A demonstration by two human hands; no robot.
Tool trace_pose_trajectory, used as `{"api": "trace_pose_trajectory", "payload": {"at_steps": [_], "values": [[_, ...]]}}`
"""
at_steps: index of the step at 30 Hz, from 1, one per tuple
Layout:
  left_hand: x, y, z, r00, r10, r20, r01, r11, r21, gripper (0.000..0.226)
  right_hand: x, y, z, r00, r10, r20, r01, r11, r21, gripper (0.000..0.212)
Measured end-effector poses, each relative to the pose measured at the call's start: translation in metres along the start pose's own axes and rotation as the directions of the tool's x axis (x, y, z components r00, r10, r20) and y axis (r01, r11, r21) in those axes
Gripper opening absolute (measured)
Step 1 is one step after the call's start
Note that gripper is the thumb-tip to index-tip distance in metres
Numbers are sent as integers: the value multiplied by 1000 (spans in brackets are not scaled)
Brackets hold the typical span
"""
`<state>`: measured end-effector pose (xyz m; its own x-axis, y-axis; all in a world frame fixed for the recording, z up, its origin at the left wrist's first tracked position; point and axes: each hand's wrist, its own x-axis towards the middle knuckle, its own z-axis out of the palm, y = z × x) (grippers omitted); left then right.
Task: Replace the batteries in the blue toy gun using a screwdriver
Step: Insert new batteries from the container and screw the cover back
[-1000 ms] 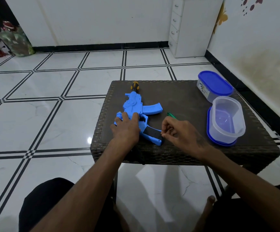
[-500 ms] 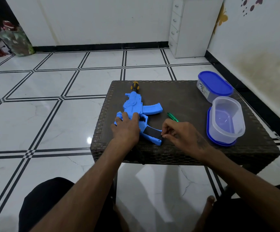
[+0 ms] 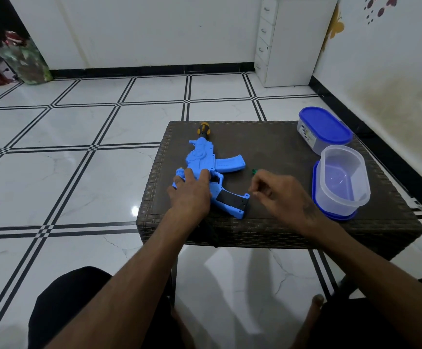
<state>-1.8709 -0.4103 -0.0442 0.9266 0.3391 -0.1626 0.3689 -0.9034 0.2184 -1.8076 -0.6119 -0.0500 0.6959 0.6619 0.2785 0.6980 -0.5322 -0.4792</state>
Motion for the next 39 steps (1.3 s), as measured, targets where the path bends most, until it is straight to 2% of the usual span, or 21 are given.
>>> {"api": "trace_pose_trajectory", "payload": {"at_steps": [2,3,6,7,10,13,15,17,19,21,27,39], "values": [[1,0,0,1000,-3,-2,3,1000,-3,41,10,4,-3,987,109,-114,-109,994,9,16],[1,0,1,1000,-3,-1,3,1000,-6,41,16,8,-3,978,166,-127,-169,985,-20,17],[1,0,1,1000,-4,4,4,1000,-9,40,34,16,5,940,341,16,-326,910,-257,36],[1,0,1,1000,0,3,0,1000,-9,40,38,16,7,916,396,60,-364,886,-289,43],[0,-1,1,1000,3,0,-3,1000,-18,39,47,19,13,866,490,101,-461,859,-222,52],[1,-2,2,1000,5,-3,-5,1000,-23,39,51,19,11,853,515,79,-495,848,-187,40],[2,-3,4,1000,6,-11,-6,1000,-22,41,51,14,3,877,480,-27,-481,872,-97,32],[3,-3,5,1000,3,-14,-3,1000,-19,41,45,3,-10,884,448,-138,-429,892,143,24],[3,-3,5,1000,3,-14,-3,1000,-16,41,35,-12,-23,876,435,-209,-316,844,433,16],[4,-4,5,1000,6,-16,-6,1000,-9,42,26,-25,-30,872,425,-244,-218,782,583,15],[2,-4,5,1000,11,-23,-10,1000,11,40,17,-37,-21,886,382,-263,-147,770,621,18],[2,-2,3,1000,-1,-10,2,1000,8,41,15,-41,-14,905,345,-249,-158,816,555,22]]}}
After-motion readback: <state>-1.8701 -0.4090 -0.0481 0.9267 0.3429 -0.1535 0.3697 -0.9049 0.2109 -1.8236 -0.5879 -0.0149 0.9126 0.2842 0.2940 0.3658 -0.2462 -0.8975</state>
